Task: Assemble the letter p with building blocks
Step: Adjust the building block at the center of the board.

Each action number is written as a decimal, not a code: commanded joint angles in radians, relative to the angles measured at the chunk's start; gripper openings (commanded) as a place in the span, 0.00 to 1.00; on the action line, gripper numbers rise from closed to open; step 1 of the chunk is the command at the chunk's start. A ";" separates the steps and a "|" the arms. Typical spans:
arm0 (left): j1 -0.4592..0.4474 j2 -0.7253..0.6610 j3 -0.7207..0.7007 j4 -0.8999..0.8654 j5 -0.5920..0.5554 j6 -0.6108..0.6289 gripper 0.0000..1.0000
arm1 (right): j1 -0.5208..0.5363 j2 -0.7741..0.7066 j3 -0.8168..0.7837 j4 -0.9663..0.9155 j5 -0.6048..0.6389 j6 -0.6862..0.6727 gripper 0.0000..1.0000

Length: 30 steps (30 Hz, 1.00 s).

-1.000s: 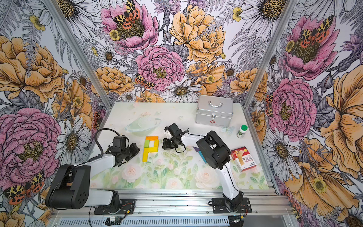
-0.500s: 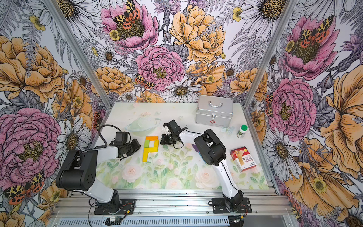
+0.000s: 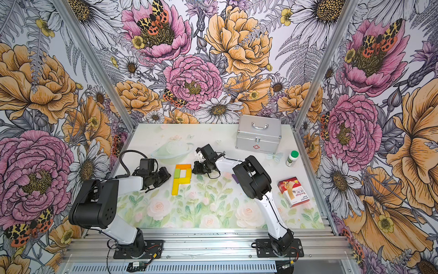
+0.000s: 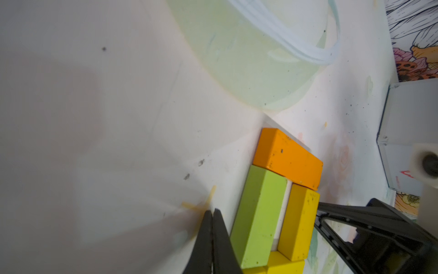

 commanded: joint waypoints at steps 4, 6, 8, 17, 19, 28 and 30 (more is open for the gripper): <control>0.008 0.018 0.000 0.000 0.020 0.012 0.05 | 0.013 0.079 -0.017 -0.090 0.051 0.011 0.02; 0.008 0.018 -0.003 0.000 0.020 0.013 0.04 | 0.014 0.079 -0.016 -0.090 0.049 0.011 0.02; 0.008 0.020 -0.004 0.002 0.020 0.013 0.05 | 0.014 0.081 -0.015 -0.090 0.048 0.011 0.02; 0.008 0.021 -0.006 0.004 0.021 0.016 0.04 | 0.022 0.089 -0.008 -0.090 0.039 0.016 0.02; 0.008 0.021 -0.007 0.003 0.022 0.018 0.04 | 0.022 0.089 -0.010 -0.090 0.042 0.016 0.02; 0.012 0.014 -0.015 0.003 0.022 0.018 0.04 | 0.016 0.047 -0.086 -0.089 0.075 0.019 0.02; 0.013 0.011 -0.018 0.004 0.022 0.018 0.04 | 0.016 0.035 -0.106 -0.089 0.077 0.018 0.02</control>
